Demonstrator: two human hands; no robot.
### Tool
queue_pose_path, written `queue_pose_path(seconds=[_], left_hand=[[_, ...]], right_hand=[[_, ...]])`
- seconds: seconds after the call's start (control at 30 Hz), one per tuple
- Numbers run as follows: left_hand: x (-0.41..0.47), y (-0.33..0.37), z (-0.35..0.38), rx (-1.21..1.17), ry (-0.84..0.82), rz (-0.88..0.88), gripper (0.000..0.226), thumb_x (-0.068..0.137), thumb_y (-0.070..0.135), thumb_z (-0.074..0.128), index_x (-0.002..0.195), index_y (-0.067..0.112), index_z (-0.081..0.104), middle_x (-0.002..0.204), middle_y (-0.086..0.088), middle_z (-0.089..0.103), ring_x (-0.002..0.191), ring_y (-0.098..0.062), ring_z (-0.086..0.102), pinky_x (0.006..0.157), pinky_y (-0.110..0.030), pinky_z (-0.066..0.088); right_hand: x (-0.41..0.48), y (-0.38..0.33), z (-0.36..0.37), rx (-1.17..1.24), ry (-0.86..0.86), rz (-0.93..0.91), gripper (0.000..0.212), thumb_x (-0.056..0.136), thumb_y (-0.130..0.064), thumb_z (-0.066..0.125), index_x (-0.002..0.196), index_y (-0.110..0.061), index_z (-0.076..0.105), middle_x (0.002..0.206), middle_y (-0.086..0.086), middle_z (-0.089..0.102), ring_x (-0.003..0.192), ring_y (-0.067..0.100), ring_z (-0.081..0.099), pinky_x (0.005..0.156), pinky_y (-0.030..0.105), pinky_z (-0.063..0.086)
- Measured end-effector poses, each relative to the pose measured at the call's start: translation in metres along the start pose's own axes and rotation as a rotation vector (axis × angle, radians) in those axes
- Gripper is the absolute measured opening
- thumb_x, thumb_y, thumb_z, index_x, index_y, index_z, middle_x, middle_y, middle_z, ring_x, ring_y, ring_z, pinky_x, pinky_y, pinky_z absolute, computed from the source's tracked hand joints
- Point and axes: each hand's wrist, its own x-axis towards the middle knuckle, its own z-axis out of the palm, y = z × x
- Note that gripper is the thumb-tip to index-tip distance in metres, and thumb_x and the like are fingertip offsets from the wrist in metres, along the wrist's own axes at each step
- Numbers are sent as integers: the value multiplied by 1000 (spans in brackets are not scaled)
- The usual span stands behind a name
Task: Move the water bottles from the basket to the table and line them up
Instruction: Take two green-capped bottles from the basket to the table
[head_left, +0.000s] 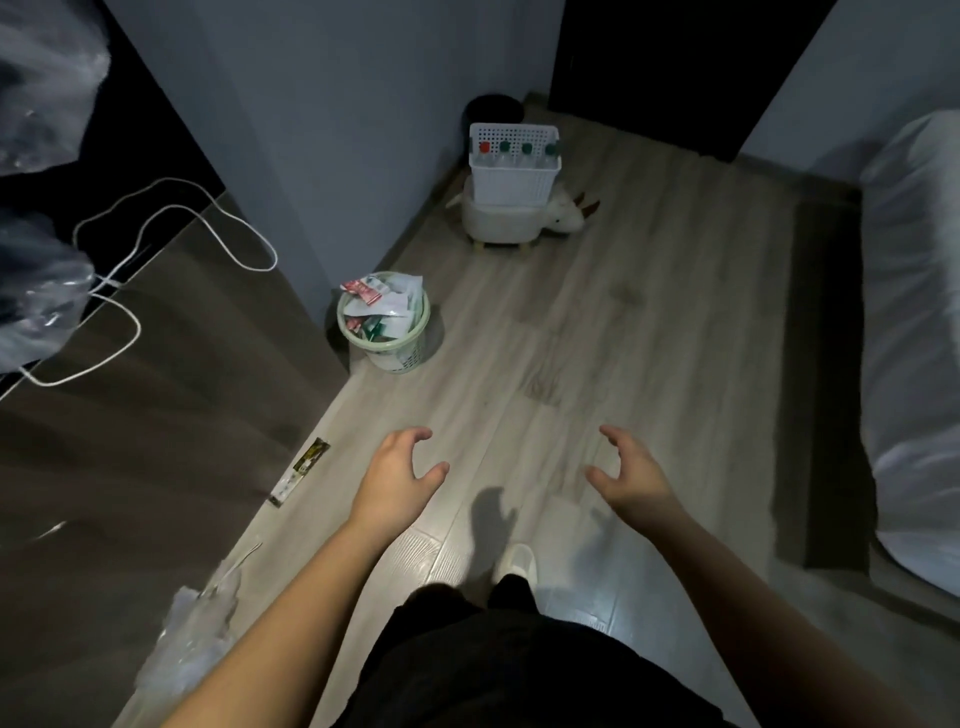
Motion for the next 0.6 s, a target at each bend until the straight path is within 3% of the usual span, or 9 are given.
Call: queue_pose_path(seconds=[0.37, 0.6], left_hand=[[126, 47, 3, -50, 30, -24, 43, 87, 25, 69, 126, 13, 56, 129, -3, 54, 121, -18, 50, 97, -19, 31], [264, 69, -7, -91, 4, -1, 41, 85, 21, 71, 123, 10, 58, 127, -6, 57, 121, -20, 51, 96, -17, 29]], right_hand=[[126, -22, -60, -67, 4, -17, 63, 90, -28, 66, 145, -18, 37, 146, 9, 43, 129, 25, 48, 99, 27, 36], [242, -55, -86, -78, 20, 28, 64, 90, -28, 66, 145, -18, 37, 147, 9, 42, 130, 26, 47, 104, 34, 39]])
